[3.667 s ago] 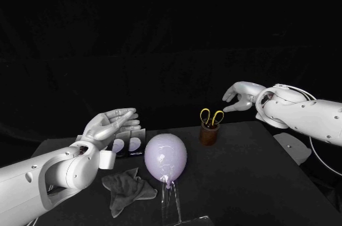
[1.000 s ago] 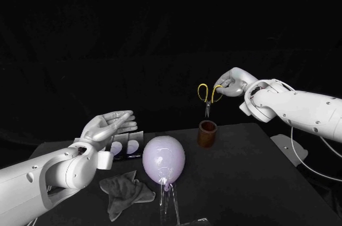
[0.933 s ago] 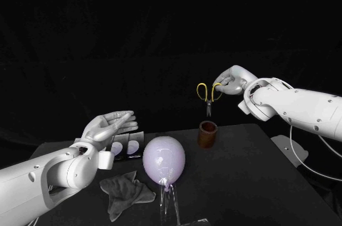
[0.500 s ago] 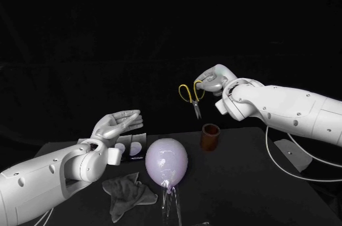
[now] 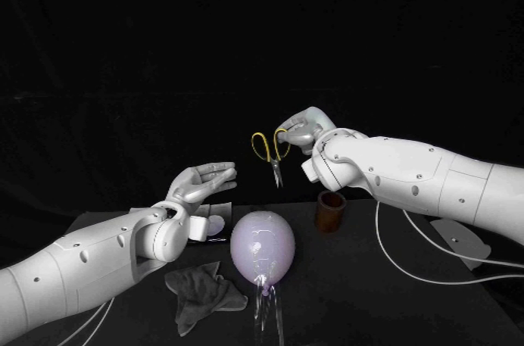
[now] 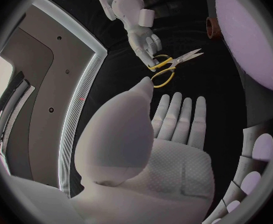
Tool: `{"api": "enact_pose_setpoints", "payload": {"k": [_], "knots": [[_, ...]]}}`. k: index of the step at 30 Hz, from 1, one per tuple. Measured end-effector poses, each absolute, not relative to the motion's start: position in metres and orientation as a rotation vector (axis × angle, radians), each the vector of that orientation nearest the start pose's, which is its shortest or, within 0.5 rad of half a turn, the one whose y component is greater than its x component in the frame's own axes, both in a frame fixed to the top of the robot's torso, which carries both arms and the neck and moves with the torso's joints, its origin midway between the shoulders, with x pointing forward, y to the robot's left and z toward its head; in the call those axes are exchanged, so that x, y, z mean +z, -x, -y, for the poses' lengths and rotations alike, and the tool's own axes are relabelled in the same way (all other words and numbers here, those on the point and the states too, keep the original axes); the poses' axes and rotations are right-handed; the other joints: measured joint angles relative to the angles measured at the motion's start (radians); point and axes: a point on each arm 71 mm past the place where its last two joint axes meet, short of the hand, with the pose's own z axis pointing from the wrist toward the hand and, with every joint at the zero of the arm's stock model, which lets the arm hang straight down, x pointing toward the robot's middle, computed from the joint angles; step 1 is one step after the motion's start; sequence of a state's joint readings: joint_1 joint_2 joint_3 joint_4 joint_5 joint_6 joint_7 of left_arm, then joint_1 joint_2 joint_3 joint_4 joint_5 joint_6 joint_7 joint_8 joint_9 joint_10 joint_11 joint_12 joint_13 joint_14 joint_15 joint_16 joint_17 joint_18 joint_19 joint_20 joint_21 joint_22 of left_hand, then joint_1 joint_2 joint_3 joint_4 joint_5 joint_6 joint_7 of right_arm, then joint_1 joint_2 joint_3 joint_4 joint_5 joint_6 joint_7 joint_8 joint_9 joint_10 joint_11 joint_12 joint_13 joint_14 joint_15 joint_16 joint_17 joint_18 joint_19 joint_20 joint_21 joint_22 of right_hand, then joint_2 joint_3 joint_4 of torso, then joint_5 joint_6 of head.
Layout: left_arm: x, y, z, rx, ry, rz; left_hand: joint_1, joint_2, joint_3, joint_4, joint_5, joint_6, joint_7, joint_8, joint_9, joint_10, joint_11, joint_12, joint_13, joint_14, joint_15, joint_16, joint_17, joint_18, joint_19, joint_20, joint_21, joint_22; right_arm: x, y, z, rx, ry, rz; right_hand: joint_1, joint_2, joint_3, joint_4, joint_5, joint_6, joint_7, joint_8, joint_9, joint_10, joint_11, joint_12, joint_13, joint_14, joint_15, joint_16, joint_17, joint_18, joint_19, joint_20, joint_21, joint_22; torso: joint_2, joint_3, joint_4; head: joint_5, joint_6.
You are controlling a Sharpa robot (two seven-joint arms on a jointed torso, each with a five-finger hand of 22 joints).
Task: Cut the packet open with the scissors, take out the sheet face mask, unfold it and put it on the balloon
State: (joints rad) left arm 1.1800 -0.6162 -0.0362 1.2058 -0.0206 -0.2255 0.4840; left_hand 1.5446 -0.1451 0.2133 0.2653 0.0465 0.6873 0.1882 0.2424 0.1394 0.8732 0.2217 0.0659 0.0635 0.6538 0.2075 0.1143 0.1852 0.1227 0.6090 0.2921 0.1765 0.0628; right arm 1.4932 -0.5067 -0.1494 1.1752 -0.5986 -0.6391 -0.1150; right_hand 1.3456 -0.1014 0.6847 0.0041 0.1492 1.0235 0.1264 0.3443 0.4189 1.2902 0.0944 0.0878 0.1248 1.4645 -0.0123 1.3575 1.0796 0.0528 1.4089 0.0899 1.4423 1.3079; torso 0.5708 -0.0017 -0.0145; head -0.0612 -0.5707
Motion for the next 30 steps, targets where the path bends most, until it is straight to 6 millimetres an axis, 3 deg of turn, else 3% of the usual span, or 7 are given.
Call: {"api": "enact_pose_setpoints", "payload": {"k": [4, 7, 12, 23, 27, 30], "knots": [[-0.203, -0.547, -0.174, -1.58, 1.051, -1.358, 0.0, 0.0, -0.03, 0.004, 0.0, -0.08, -0.01, -0.036, -0.015, -0.08, -0.002, -0.005, -0.003, -0.022, 0.004, -0.014, -0.009, 0.0, -0.04, -0.001, -0.019, -0.004, -0.081, -0.581, 0.141, 0.861, -0.667, -1.405, -0.001, -0.001, 0.0, 0.0, 0.0, 0.0, 0.0, 0.0, 0.001, 0.002, -0.002, 0.0, 0.001, 0.0, 0.0, 0.0, -0.002, 0.0, 0.0, 0.0, 0.0, 0.0, 0.0, -0.0001, -0.0001, 0.008, 0.002], [-0.206, -0.551, -0.167, -1.581, 1.055, -1.373, 0.0, 0.0, -0.062, 0.009, 0.0, -0.18, -0.023, -0.077, -0.034, -0.18, 0.007, -0.005, -0.007, -0.056, 0.008, -0.029, -0.021, 0.0, -0.085, -0.002, -0.036, -0.008, -0.083, -0.581, 0.132, 0.871, -0.671, -1.407, -0.004, -0.001, 0.0, 0.0, 0.0, 0.0, 0.0, 0.0, 0.001, 0.002, -0.002, 0.0, 0.001, 0.0, 0.0, -0.004, -0.003, 0.0, 0.0, 0.0, 0.0, -0.001, 0.0, -0.0002, -0.0007, 0.015, 0.003], [-0.209, -0.555, -0.158, -1.582, 1.063, -1.401, 0.0, 0.0, -0.107, 0.017, 0.0, -0.24, -0.031, -0.1, -0.044, -0.254, 0.017, -0.011, -0.01, -0.09, 0.015, -0.042, -0.033, 0.0, -0.14, -0.001, -0.058, -0.012, -0.084, -0.581, 0.124, 0.881, -0.675, -1.404, -0.008, 0.0, 0.004, -0.004, 0.0, 0.0, 0.0, 0.002, 0.004, 0.003, -0.003, -0.002, 0.001, 0.0, 0.0, -0.004, -0.004, 0.0, 0.0, 0.0, 0.0, -0.001, 0.001, 0.0, -0.0012, 0.027, 0.003], [-0.215, -0.561, -0.149, -1.552, 1.1, -1.457, 0.018, 0.018, -0.154, 0.022, 0.0, -0.259, -0.033, -0.104, -0.045, -0.265, 0.039, -0.011, -0.01, -0.089, 0.025, -0.045, -0.036, 0.0, -0.145, -0.003, -0.062, -0.012, -0.085, -0.578, 0.11, 0.917, -0.669, -1.396, -0.011, -0.002, 0.004, -0.004, -0.001, -0.007, 0.0, 0.003, 0.009, 0.003, -0.003, -0.004, 0.003, 0.003, -0.003, -0.004, -0.004, 0.0, 0.0, 0.0, -0.001, 0.0, 0.0, 0.002, -0.0032, 0.042, 0.0], [-0.217, -0.563, -0.147, -1.54, 1.113, -1.469, 0.019, 0.019, -0.157, 0.021, 0.0, -0.251, -0.033, -0.104, -0.043, -0.255, 0.035, -0.011, -0.009, -0.088, 0.025, -0.045, -0.035, 0.0, -0.145, -0.003, -0.062, -0.012, -0.084, -0.576, 0.106, 0.93, -0.665, -1.394, -0.011, -0.002, 0.008, -0.008, -0.001, -0.007, 0.0, 0.008, 0.009, 0.006, -0.001, -0.004, 0.003, 0.002, -0.002, -0.004, -0.004, 0.0, 0.0, 0.0, -0.002, 0.0, 0.0, 0.0021, -0.0032, 0.043, 0.0], [-0.217, -0.564, -0.144, -1.541, 1.124, -1.477, 0.035, 0.037, -0.165, 0.019, 0.0, -0.22, -0.031, -0.092, -0.034, -0.217, 0.031, -0.007, -0.006, -0.064, 0.02, -0.045, -0.031, 0.0, -0.143, -0.003, -0.062, -0.012, -0.084, -0.575, 0.103, 0.938, -0.662, -1.394, -0.01, -0.002, 0.008, -0.008, 0.002, -0.007, 0.0, 0.008, 0.01, 0.006, -0.001, -0.004, 0.003, 0.002, -0.002, -0.004, -0.004, 0.0, 0.0, 0.0, -0.002, 0.0, 0.0, 0.0019, -0.0035, 0.044, 0.001]]}}
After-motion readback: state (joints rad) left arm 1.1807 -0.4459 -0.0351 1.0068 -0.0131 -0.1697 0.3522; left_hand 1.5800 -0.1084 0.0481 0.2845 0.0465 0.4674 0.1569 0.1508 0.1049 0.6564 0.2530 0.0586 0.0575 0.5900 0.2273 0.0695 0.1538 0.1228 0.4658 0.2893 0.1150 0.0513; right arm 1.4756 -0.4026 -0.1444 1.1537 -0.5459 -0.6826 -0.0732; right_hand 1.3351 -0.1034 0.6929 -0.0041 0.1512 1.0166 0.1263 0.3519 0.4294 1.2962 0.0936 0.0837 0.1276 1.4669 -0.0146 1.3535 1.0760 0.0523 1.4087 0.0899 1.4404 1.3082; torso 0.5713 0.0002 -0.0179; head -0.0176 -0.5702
